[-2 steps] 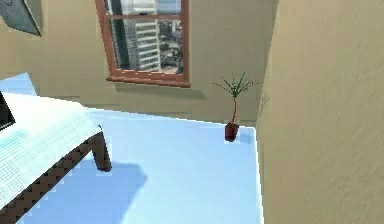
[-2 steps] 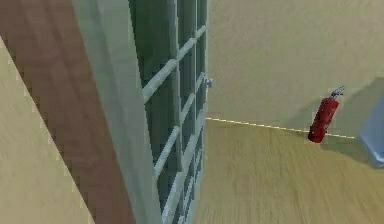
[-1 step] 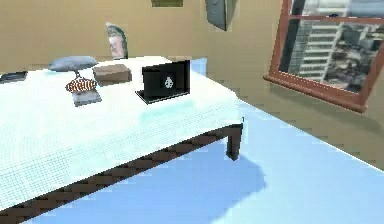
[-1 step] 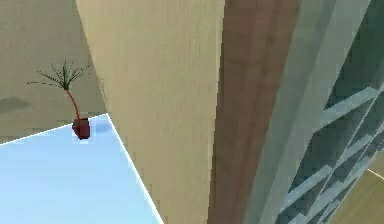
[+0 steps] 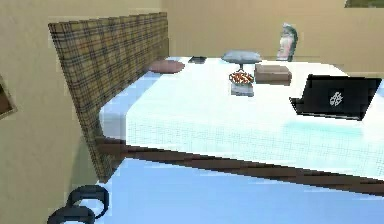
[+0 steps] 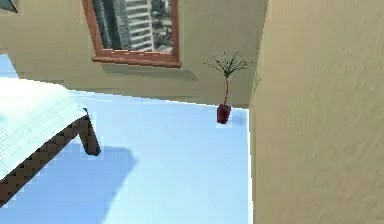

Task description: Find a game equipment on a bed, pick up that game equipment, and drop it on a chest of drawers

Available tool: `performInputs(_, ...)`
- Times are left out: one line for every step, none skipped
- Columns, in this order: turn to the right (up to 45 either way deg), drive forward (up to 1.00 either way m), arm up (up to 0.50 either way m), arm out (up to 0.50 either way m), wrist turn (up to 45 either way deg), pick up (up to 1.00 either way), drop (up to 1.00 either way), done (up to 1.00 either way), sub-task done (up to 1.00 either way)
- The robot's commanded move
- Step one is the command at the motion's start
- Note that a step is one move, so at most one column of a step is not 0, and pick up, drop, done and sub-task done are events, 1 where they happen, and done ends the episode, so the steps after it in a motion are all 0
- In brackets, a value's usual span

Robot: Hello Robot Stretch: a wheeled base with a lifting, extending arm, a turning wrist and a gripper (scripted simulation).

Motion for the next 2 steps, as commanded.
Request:
performInputs(-33.0,0.0,0.0,0.0,0.0,0.0,0.0,0.0,0.0)
performInputs(0.0,0.1,0.0,0.0,0.0,0.0,0.0,0.0,0.0)
